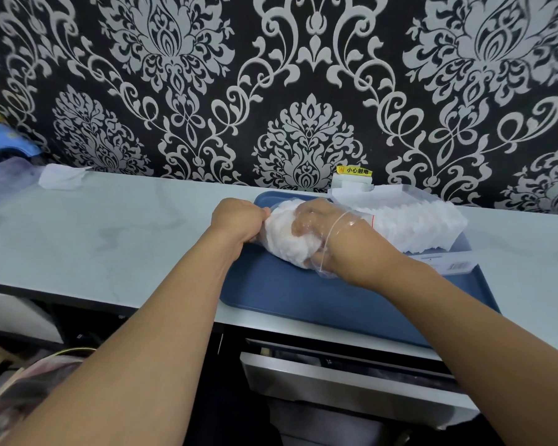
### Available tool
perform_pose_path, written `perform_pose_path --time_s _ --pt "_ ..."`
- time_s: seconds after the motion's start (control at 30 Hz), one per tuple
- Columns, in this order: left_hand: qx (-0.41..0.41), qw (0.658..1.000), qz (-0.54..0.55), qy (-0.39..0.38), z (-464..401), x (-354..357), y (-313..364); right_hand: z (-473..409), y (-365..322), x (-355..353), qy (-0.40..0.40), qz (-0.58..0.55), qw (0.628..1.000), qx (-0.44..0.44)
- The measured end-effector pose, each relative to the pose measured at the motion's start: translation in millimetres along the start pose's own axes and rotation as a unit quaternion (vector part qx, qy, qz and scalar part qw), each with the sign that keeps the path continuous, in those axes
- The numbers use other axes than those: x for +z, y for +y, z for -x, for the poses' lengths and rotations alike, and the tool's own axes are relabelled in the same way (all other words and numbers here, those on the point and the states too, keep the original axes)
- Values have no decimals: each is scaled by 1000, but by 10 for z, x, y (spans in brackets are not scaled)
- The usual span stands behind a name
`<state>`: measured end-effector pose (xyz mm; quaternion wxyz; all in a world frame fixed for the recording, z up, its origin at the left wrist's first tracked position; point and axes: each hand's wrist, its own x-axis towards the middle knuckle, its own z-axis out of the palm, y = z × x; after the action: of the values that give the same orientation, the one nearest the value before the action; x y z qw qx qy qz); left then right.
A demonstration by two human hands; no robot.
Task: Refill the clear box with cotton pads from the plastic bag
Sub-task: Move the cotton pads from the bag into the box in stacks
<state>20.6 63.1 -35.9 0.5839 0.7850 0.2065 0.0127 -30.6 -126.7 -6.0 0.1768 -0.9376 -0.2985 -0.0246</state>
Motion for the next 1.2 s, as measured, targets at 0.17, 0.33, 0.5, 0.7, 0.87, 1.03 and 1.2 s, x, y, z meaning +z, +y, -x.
perform_pose_path --time_s 0.17,0.33,0.5,0.7,0.87,1.03,1.2 --pt "31 998 -35 39 -33 -32 -21 122 -60 -106 66 37 997 -22" --pt "45 996 -42 65 -16 -56 -19 43 -10 -53 27 -46 997 -56" --pt "48 992 -45 104 1 -74 -7 97 126 -105 62 -111 990 -56" --pt "68 988 -72 121 34 -58 7 237 255 -197 47 -221 974 11" --pt "68 982 -83 152 83 -23 52 313 313 -370 52 -218 974 21" --pt "68 977 -119 163 154 -10 111 461 428 -621 101 -320 935 113" --pt "141 959 -163 181 274 26 221 558 585 -705 122 -438 861 227"
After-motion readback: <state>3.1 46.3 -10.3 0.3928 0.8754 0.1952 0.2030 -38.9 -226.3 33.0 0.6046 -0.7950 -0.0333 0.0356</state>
